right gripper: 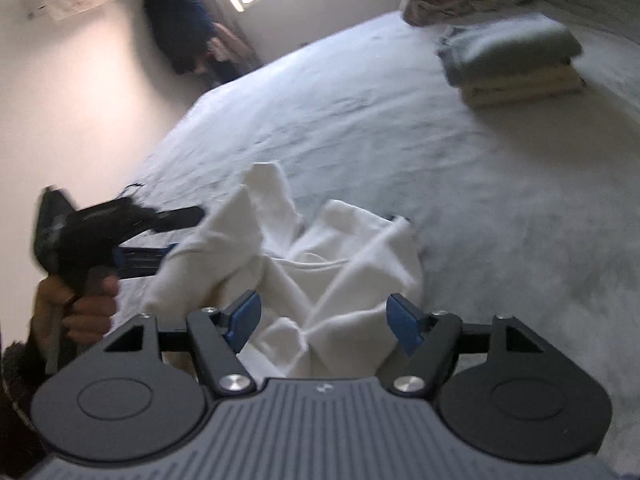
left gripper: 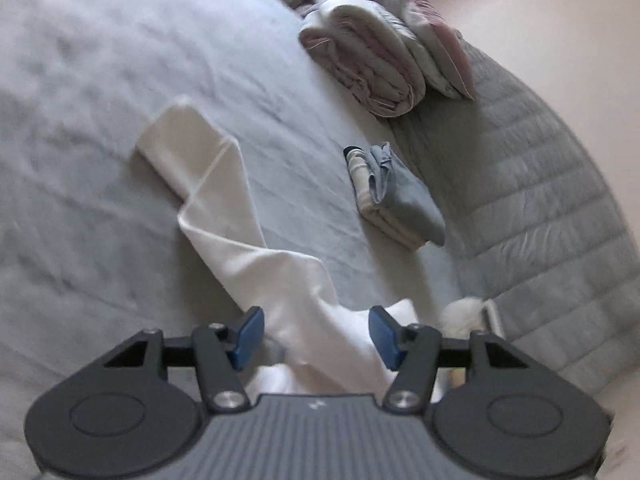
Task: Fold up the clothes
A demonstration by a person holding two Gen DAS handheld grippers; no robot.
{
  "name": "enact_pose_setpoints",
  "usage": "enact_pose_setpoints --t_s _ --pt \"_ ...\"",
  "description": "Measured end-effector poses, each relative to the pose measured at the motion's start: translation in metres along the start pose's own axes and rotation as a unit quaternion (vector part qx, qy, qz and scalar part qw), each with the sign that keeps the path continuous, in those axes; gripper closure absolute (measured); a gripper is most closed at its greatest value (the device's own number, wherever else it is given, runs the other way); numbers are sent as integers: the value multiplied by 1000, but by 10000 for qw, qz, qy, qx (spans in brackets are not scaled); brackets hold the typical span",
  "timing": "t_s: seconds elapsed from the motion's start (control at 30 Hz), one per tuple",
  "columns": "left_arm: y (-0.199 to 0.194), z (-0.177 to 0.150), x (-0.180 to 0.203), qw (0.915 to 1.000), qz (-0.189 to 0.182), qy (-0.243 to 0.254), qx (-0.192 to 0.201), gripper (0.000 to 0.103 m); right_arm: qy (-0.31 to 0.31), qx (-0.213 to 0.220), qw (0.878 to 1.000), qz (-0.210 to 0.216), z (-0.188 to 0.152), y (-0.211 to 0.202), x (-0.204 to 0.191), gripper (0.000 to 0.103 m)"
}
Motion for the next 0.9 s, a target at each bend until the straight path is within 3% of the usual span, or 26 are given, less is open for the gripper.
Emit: enact_pose_setpoints --t_s 0.1,0.17,0.27,0.33,0.37,0.43,0.5,0.6,0.9 --pt "10 -1 -3 9991 -116 -390 -119 45 -37 -93 9995 291 0 6 -10 29" --pt "15 -3 -3 9991 49 -432 -4 48 -100 -208 9989 420 -1 13 -18 29" --pt "24 -7 -3 9985 216 -498 98 66 -240 -431 9977 473 -3 26 -31 30" --pt "27 -10 -4 9981 278 -533 126 94 -302 -578 9968 467 -5 37 -36 32" --pt "28 -12 -4 9979 330 -534 158 98 -325 -643 9964 444 -6 41 -37 37" --pt "23 -15 0 9963 608 -396 464 98 -337 -784 9956 380 -9 50 -39 63" --pt "9 -18 8 9915 898 -34 937 99 -264 -849 9955 315 -10 55 -38 75" --pt "-16 -19 17 9826 1015 276 1528 99 -65 -645 9977 183 -6 49 -32 90" --pt "-89 -10 12 9440 1540 481 2878 99 429 370 9954 -769 11 12 -9 95"
Point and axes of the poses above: each gripper's, at about its wrist camera, not at the fingertips, and y roughly the way its jaws point, x to its right, z to its top, the point moved 1 cm from there along y, roughly the way its jaws point, and after that the axes turned 9 degrees about -y, right-handed, at the moved point
